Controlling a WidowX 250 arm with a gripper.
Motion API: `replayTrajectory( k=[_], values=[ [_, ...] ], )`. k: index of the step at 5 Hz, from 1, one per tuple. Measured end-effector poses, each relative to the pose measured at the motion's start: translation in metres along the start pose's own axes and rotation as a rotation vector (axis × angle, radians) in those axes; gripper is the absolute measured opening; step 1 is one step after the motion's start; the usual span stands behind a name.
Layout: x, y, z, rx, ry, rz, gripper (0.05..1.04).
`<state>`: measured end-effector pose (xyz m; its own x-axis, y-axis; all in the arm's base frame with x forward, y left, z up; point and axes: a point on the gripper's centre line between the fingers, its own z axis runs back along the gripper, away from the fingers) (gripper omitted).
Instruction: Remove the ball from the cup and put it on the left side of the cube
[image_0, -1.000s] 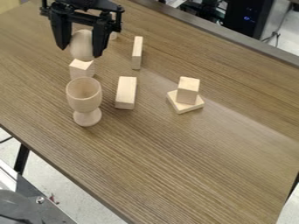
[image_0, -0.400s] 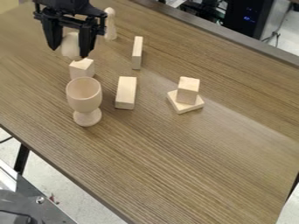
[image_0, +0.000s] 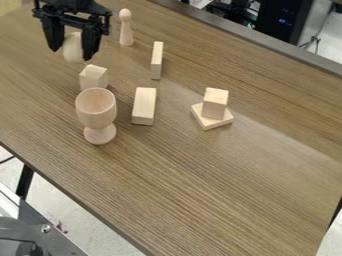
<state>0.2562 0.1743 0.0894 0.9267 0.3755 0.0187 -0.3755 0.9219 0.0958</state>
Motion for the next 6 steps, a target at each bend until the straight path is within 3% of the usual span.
replayTrajectory(
  k=[1,3,4,6],
  values=[
    [0.000,0.016,-0.013,-0.002,0.011,0.009,0.730],
    [0.014,0.034,-0.039,-0.050,0.035,-0.015,0.730],
    [0.021,0.032,-0.049,-0.067,0.009,-0.060,0.730],
    [0.036,0.028,-0.051,0.003,-0.270,-0.267,0.730]
  ],
)
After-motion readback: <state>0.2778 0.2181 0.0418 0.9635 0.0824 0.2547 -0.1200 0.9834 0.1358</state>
